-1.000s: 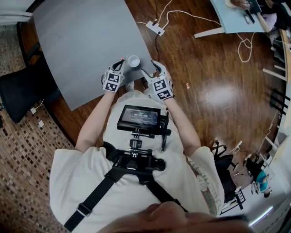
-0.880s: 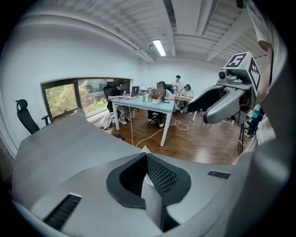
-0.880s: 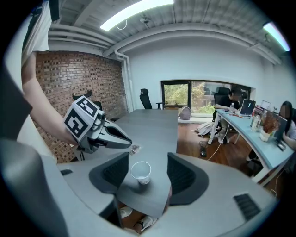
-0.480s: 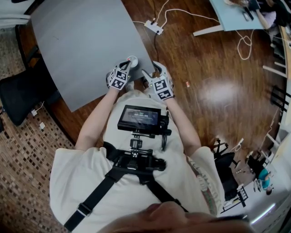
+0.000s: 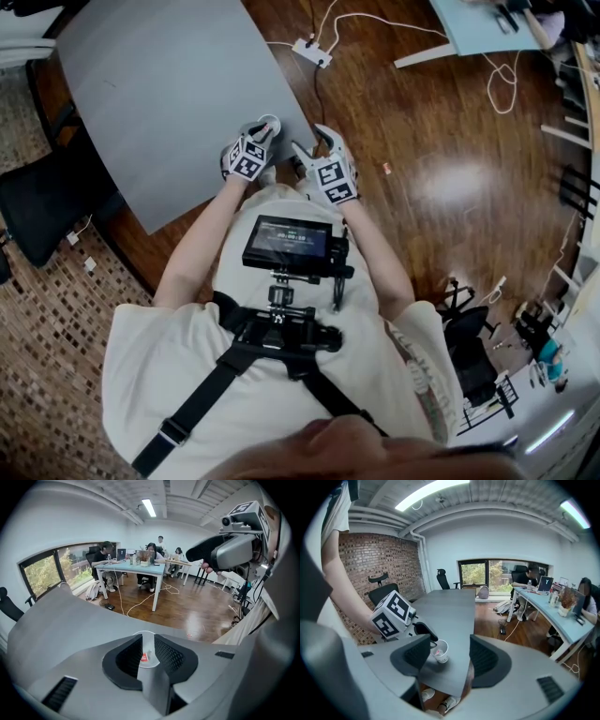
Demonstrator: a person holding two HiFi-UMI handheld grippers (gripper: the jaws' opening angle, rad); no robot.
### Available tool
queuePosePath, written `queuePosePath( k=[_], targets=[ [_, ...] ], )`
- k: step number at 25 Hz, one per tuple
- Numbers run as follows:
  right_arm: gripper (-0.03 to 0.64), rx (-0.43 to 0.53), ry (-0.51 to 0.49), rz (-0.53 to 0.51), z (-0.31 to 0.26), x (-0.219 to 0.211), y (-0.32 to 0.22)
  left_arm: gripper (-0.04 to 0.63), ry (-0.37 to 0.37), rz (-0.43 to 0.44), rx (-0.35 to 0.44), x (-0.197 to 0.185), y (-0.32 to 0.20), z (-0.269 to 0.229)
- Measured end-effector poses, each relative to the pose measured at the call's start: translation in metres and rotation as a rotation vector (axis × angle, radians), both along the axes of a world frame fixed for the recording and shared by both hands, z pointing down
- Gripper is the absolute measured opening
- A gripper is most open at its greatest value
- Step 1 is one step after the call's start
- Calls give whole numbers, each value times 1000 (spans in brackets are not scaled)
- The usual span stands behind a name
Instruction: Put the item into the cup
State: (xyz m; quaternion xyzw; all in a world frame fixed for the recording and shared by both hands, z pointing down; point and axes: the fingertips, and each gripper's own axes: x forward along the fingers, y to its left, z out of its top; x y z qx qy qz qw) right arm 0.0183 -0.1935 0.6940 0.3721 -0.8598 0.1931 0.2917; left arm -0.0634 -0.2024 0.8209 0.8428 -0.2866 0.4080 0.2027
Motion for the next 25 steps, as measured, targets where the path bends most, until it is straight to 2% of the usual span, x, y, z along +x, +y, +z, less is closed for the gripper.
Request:
queuePosePath(
  k=[6, 12, 16, 19, 25],
  targets=[
    [278, -7, -5, 13, 3, 9, -1, 80, 11, -26, 12, 6, -6, -6],
    [278, 17, 1, 26, -7, 2, 7, 94, 127, -115, 5, -4, 0, -37],
    [278, 36, 11, 44, -20, -16, 23, 102, 205, -171, 29, -35, 14, -72],
    [278, 70, 10, 60, -37, -26, 31, 114, 294, -212, 57, -54, 25, -104],
    [278, 87, -10, 120, -38, -7, 36, 127, 395, -239, 104, -53, 33, -135]
  ],
)
